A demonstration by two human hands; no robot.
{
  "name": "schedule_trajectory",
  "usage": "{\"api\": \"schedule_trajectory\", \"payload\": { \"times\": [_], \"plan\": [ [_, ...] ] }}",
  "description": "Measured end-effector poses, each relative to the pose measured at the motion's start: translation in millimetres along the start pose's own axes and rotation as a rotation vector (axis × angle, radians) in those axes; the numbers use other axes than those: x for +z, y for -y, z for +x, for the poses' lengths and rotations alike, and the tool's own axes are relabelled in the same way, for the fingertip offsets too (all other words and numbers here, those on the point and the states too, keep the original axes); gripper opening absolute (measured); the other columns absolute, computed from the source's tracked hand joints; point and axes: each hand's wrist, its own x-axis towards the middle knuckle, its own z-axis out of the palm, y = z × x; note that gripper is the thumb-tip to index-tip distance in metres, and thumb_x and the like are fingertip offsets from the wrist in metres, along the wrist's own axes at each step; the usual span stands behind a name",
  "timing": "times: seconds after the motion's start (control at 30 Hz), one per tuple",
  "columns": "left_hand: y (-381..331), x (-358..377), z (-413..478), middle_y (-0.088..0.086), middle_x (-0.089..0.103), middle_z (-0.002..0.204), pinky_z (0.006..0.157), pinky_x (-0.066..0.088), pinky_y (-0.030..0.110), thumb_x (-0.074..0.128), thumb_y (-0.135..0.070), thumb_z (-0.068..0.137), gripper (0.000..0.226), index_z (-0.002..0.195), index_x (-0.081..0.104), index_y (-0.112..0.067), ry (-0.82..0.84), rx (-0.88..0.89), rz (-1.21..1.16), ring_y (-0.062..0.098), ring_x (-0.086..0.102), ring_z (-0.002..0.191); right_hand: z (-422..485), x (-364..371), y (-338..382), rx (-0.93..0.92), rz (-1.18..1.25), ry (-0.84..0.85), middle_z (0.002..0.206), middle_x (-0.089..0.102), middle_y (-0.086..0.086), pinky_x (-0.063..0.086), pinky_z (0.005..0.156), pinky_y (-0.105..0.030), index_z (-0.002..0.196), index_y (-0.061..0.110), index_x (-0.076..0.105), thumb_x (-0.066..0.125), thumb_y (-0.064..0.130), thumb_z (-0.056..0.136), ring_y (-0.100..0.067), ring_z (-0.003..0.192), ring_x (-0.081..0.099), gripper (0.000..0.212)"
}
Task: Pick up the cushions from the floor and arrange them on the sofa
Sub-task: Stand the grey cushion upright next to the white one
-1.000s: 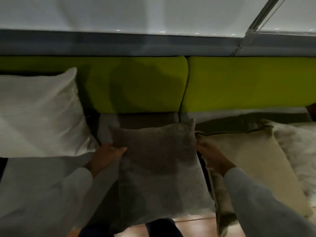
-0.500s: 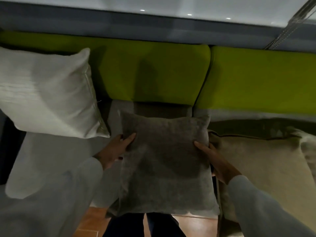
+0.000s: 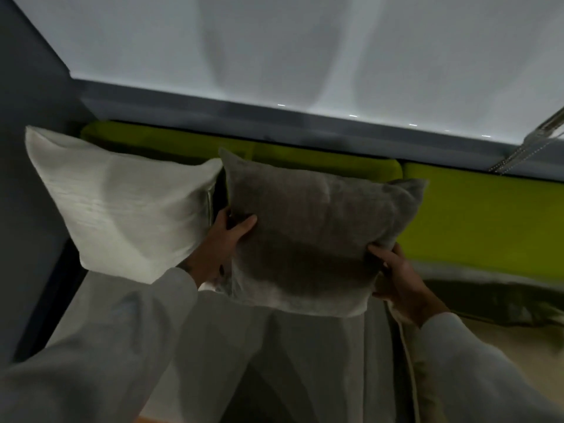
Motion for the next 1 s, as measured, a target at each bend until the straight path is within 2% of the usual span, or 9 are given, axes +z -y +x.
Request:
{"api": "schedule_trajectory", "payload": {
  "times": [0.17, 0.23, 0.3, 0.43, 0.57, 0.7, 0.8, 0.9, 1.0],
  "plan": [
    [7, -16, 17, 0.005, 0.05, 0.152, 0.11, 0.045, 0.053, 0.082, -0.028, 0.071, 0.095, 0.154, 0.034, -0.024, 0.052, 0.001, 0.044, 0.031, 0.053, 0.133, 14, 7, -7, 0.059, -0.099, -0.012, 0.133, 0.065, 0.007, 0.043, 0.073, -0.042, 0.139, 0.042, 0.05, 0.075, 0.035, 0.054, -0.017, 0.106, 0.061, 0.089],
    [-1, -23, 24, -0.004, 0.06, 0.141, 0.1, 0.053, 0.043, 0.084, -0.035, 0.072, 0.078, 0.141, 0.049, -0.034, 0.059, 0.03, 0.021, 0.023, 0.06, 0.125, 15, 6, 1, -0.038, -0.034, -0.051, 0.127, 0.072, 0.01, 0.054, 0.08, -0.043, 0.134, 0.041, 0.057, 0.077, 0.038, 0.061, -0.02, 0.108, 0.068, 0.076],
    [-15, -27, 33, -0.01, 0.068, 0.128, 0.091, 0.057, 0.035, 0.083, -0.046, 0.07, 0.058, 0.123, 0.06, -0.044, 0.003, 0.051, -0.065, 0.017, 0.065, 0.117, 16, 3, 19, -0.136, 0.037, -0.107, 0.113, 0.078, 0.014, 0.059, 0.073, -0.037, 0.124, 0.042, 0.063, 0.079, 0.045, 0.072, -0.017, 0.1, 0.073, 0.054],
    [-45, -29, 56, -0.003, 0.074, 0.107, 0.098, 0.055, 0.042, 0.072, -0.041, 0.089, 0.008, 0.095, 0.073, -0.036, -0.265, 0.172, -0.006, 0.027, 0.068, 0.112, 26, 0, 56, -0.234, 0.078, -0.242, 0.112, 0.072, 0.014, 0.048, 0.08, -0.038, 0.115, 0.036, 0.068, 0.069, 0.037, 0.097, -0.009, 0.104, 0.064, 0.018],
    [-59, -39, 64, -0.015, 0.072, 0.087, 0.093, 0.057, 0.037, 0.066, -0.047, 0.092, 0.02, 0.077, 0.074, -0.037, -0.361, 0.236, 0.166, 0.018, 0.07, 0.096, 33, -8, 72, -0.282, 0.074, -0.312, 0.077, 0.077, 0.018, 0.052, 0.068, -0.03, 0.09, 0.025, 0.073, 0.073, 0.025, 0.095, -0.001, 0.077, 0.07, 0.006],
    [-66, -50, 71, -0.009, 0.077, 0.104, 0.096, 0.057, 0.038, 0.065, -0.051, 0.091, 0.024, 0.101, 0.079, -0.036, -0.363, 0.256, 0.224, 0.011, 0.069, 0.1, 40, -14, 77, -0.341, 0.009, -0.361, 0.067, 0.075, 0.012, 0.059, 0.064, -0.025, 0.065, 0.023, 0.072, 0.079, 0.02, 0.09, -0.003, 0.067, 0.07, 0.026],
    [-75, -49, 77, 0.008, 0.074, 0.116, 0.1, 0.054, 0.046, 0.065, -0.048, 0.093, 0.037, 0.114, 0.077, -0.021, -0.341, 0.187, 0.295, 0.026, 0.068, 0.11, 46, -8, 74, -0.356, -0.028, -0.396, 0.076, 0.074, -0.001, 0.057, 0.079, -0.039, 0.075, 0.018, 0.073, 0.082, 0.016, 0.087, -0.022, 0.085, 0.069, 0.016],
    [-81, -49, 79, 0.013, 0.071, 0.125, 0.105, 0.048, 0.04, 0.063, -0.04, 0.096, 0.039, 0.12, 0.073, -0.01, -0.263, 0.232, 0.481, 0.029, 0.064, 0.117, 48, -6, 73, -0.351, -0.058, -0.423, 0.085, 0.073, -0.006, 0.056, 0.083, -0.043, 0.08, 0.017, 0.071, 0.083, 0.018, 0.086, -0.028, 0.093, 0.068, 0.014],
    [-89, -47, 73, 0.005, 0.071, 0.111, 0.085, 0.047, 0.025, 0.067, -0.03, 0.095, 0.03, 0.115, 0.074, -0.009, -0.218, 0.389, 0.662, 0.021, 0.064, 0.103, 41, -10, 73, -0.349, -0.068, -0.395, 0.082, 0.074, 0.001, 0.054, 0.08, -0.041, 0.078, 0.023, 0.07, 0.082, 0.022, 0.088, -0.019, 0.086, 0.069, 0.015]
  ]
}}
